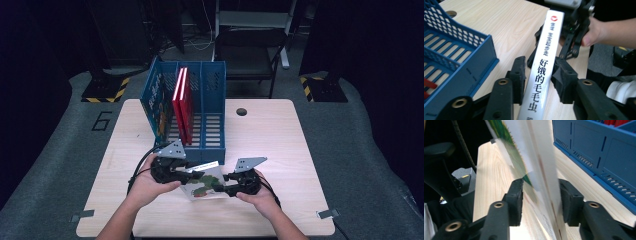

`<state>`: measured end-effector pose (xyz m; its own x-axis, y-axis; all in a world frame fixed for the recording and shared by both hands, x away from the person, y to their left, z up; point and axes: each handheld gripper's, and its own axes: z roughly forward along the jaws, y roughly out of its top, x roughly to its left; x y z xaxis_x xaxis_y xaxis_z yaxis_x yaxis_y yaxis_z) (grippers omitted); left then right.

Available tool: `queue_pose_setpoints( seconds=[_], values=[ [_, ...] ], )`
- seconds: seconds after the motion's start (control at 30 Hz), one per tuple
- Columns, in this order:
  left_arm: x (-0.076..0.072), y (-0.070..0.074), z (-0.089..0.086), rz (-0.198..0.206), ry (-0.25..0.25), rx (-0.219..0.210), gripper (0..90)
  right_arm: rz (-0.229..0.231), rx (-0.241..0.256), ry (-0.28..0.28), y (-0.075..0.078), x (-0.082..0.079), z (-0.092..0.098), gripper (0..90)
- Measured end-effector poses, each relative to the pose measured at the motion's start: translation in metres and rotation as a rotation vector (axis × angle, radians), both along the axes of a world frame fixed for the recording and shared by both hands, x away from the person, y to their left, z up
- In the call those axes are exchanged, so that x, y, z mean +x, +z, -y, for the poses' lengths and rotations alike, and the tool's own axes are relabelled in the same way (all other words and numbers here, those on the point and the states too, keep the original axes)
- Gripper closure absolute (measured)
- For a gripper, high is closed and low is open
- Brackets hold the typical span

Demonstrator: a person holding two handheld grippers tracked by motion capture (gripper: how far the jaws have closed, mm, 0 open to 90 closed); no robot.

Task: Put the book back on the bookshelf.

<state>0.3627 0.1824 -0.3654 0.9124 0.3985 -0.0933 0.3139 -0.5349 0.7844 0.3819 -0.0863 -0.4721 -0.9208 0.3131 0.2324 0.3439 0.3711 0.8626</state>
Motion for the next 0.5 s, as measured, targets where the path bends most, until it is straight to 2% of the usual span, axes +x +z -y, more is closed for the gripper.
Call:
queue_pose_setpoints(
  seconds=[0.07,0.33,0.4,0.5],
  values=[
    [0.0,-0.002,-0.002,0.006,0.014,-0.004,58.1,0.01,0.011,0.006,0.004,0.0,0.002,63.2],
    [0.002,-0.012,-0.012,0.003,0.035,0.016,54.4,0.021,0.015,0.033,0.012,-0.004,0.004,67.4],
    [0.003,-0.016,-0.015,-0.017,0.03,0.025,53.7,0.023,0.037,0.036,0.015,-0.003,0.006,67.9],
    [0.004,-0.027,-0.017,-0.027,0.044,0.023,53.5,0.018,0.062,0.035,0.021,-0.003,0.011,68.5]
  ],
)
